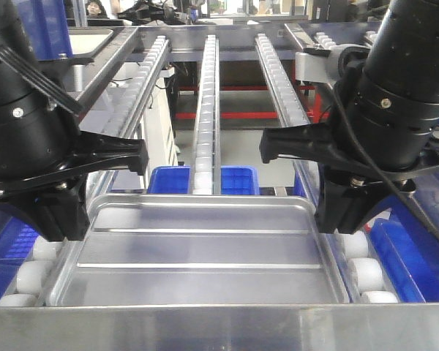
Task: Grab silver tray and stack on right shelf
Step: 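Lower both grippers open onto the side rims of the silver tray, then close both grippers on the tray's opposite side rims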
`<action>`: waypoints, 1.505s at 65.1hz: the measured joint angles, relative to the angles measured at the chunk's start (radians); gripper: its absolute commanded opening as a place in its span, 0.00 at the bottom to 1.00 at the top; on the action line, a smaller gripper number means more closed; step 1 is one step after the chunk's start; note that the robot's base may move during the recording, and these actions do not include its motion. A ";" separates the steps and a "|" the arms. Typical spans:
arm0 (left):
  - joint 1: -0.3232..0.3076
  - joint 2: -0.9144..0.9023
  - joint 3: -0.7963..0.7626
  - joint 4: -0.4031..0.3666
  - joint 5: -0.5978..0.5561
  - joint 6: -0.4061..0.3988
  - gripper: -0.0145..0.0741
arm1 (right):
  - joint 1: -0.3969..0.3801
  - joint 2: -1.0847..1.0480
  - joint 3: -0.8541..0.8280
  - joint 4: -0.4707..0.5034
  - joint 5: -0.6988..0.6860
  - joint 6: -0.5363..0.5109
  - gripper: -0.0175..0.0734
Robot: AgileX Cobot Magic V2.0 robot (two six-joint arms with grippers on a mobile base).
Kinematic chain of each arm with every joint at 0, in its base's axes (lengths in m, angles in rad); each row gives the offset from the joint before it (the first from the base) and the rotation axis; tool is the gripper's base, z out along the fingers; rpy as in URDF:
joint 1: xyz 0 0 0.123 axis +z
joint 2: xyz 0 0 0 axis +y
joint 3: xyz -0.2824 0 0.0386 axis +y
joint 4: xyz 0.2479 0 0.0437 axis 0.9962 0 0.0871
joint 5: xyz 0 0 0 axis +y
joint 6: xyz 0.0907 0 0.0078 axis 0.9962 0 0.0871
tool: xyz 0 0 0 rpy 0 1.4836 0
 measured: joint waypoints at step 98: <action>0.000 0.037 0.000 0.022 -0.049 0.000 0.53 | 0.000 0.030 0.000 0.013 -0.011 0.000 0.72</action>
